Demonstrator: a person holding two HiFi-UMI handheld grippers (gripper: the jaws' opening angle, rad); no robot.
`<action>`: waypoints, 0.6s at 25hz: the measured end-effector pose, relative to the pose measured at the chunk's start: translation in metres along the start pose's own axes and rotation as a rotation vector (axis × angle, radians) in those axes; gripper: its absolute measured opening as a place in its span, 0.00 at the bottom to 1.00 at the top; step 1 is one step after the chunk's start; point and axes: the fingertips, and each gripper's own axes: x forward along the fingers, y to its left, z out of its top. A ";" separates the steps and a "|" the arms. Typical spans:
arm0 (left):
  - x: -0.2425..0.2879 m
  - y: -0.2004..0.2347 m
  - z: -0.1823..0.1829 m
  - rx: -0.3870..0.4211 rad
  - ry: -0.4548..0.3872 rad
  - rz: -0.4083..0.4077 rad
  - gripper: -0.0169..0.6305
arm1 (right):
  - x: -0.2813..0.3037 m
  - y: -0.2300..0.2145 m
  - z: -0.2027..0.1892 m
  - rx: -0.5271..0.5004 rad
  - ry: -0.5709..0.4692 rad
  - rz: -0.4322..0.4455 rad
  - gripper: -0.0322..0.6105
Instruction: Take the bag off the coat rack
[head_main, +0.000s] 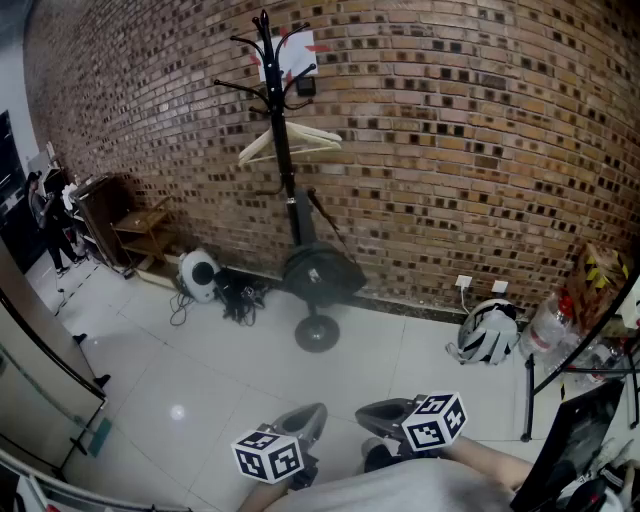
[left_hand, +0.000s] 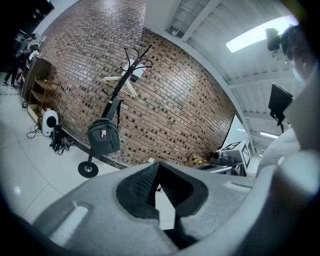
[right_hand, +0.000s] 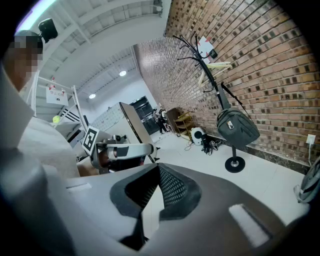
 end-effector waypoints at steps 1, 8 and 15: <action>0.004 0.004 0.002 -0.005 0.001 0.002 0.03 | 0.001 -0.003 0.006 0.027 -0.016 0.022 0.05; 0.049 0.056 0.029 -0.030 0.012 0.030 0.03 | 0.029 -0.068 0.050 0.068 -0.059 0.043 0.05; 0.140 0.151 0.085 -0.076 0.026 0.088 0.03 | 0.085 -0.179 0.125 0.039 -0.045 0.074 0.05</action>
